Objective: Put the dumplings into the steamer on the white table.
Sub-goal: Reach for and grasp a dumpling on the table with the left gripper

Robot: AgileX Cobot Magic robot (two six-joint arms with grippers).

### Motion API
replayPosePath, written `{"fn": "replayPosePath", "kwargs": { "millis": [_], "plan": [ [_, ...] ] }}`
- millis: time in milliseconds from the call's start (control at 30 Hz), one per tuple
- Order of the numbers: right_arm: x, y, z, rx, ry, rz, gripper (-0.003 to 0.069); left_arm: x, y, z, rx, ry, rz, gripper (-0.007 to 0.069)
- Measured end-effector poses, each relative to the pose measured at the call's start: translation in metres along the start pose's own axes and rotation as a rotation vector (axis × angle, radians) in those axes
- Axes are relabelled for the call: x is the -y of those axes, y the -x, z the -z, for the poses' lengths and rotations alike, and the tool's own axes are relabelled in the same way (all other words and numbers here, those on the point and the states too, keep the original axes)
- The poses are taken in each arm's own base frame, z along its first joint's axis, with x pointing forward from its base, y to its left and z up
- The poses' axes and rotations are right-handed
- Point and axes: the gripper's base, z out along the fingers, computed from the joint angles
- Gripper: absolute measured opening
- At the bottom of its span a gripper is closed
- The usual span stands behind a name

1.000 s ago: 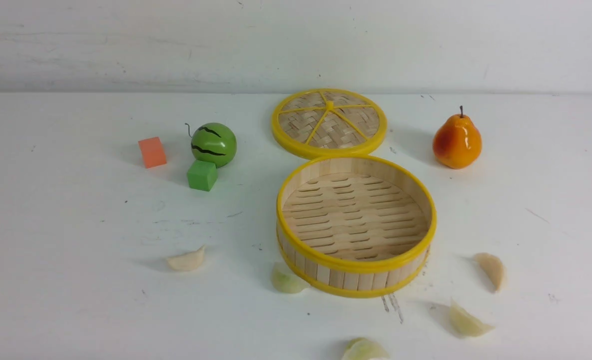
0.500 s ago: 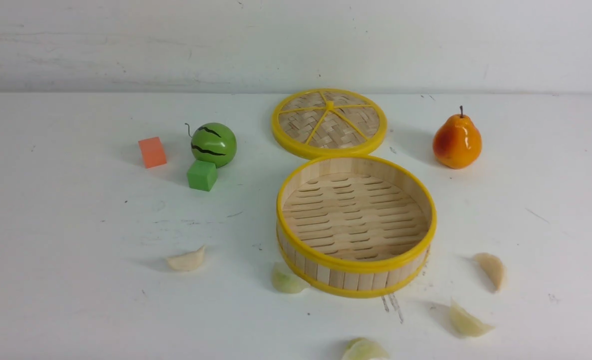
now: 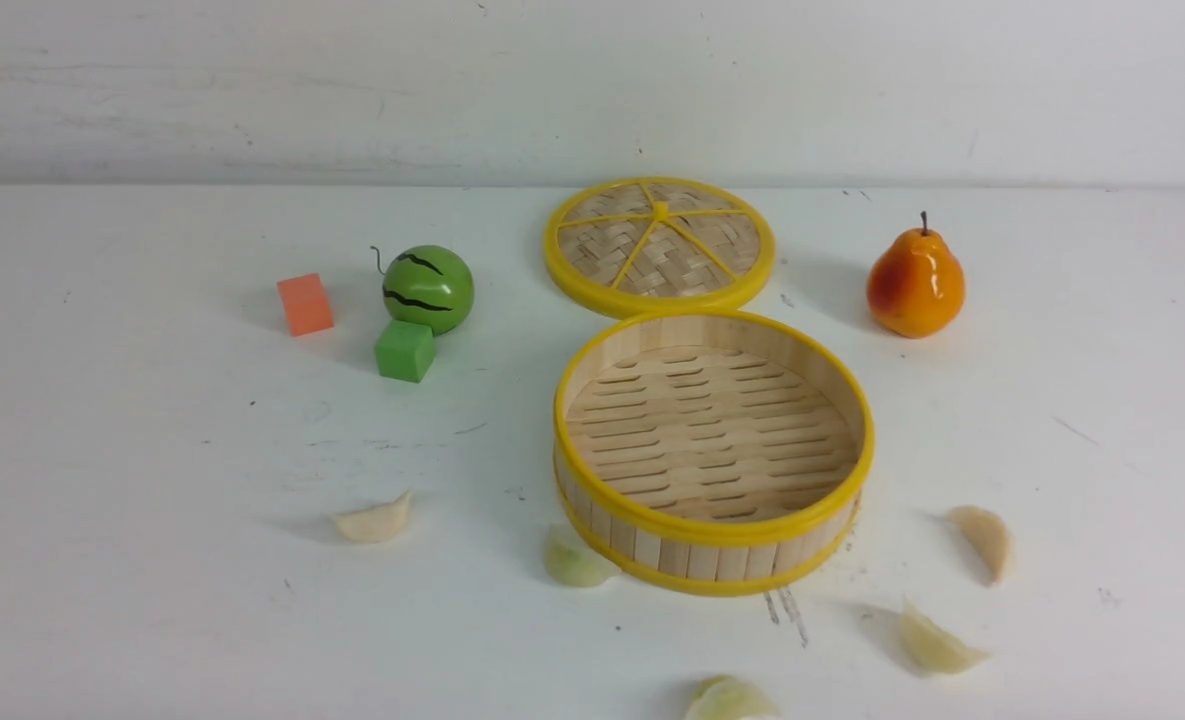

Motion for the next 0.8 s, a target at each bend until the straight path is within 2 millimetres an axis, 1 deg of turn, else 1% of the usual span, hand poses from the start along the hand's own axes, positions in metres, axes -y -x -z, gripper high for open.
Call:
{"fn": "replayPosePath", "kwargs": {
  "millis": [300,800],
  "plan": [
    [0.0002,0.0001,0.0,0.001,-0.002,0.005,0.0239,0.0,0.0,0.0,0.0,0.001,-0.001,0.0237],
    [-0.0015,-0.0001,0.0,-0.002,0.017,-0.069,0.0239,-0.0024,0.0011,0.0,0.011,0.027,-0.075,0.0237]
  ]
}}
